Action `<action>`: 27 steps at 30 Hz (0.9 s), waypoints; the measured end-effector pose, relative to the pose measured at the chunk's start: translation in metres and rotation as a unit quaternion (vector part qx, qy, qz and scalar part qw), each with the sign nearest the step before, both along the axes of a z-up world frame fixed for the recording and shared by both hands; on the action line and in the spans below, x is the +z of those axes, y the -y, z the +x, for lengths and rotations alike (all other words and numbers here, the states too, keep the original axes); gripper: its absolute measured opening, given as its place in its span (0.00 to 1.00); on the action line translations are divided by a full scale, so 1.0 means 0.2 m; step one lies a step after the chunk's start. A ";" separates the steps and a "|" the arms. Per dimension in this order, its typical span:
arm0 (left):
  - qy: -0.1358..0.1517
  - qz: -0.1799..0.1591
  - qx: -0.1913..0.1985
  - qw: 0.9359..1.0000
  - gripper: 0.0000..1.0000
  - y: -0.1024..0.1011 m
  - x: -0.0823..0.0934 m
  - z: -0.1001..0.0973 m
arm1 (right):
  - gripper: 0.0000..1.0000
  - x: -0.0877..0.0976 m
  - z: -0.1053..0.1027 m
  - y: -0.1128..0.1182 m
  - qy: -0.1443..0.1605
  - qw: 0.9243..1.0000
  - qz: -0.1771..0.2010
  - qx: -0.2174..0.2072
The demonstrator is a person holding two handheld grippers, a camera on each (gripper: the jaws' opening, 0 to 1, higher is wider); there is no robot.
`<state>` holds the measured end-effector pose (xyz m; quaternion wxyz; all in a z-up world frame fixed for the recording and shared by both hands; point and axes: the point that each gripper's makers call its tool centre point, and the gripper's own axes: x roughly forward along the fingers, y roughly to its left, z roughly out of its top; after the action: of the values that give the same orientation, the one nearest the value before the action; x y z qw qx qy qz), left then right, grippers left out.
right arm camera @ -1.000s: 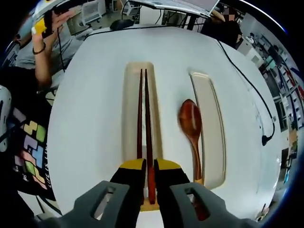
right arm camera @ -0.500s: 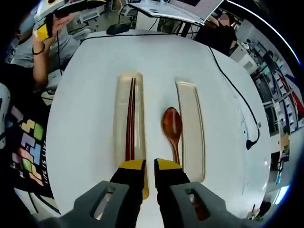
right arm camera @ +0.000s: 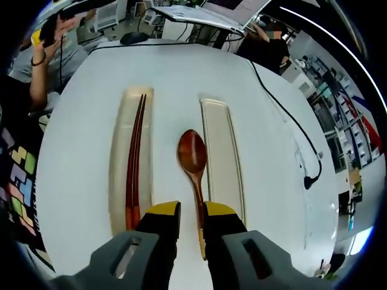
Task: Arrange the utensils inside the cutlery case until each visible utensil rests in its matching compartment.
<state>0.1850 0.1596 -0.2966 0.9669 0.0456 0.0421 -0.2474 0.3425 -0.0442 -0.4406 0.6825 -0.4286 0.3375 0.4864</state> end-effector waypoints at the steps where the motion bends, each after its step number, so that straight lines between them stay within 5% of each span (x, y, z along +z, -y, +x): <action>1: 0.000 0.001 -0.002 1.000 0.91 0.00 0.00 0.00 | 0.13 -0.01 0.01 0.00 -0.001 1.000 0.000 -0.003; 27: -0.017 0.008 -0.019 1.000 0.88 0.05 -0.05 0.03 | 0.11 -0.12 0.06 -0.09 -0.026 0.999 0.037 0.016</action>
<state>0.1905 0.1489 -0.3056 0.9607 0.0502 0.0598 -0.2662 0.3538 -0.0271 -0.4648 0.6812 -0.3960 0.3302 0.5198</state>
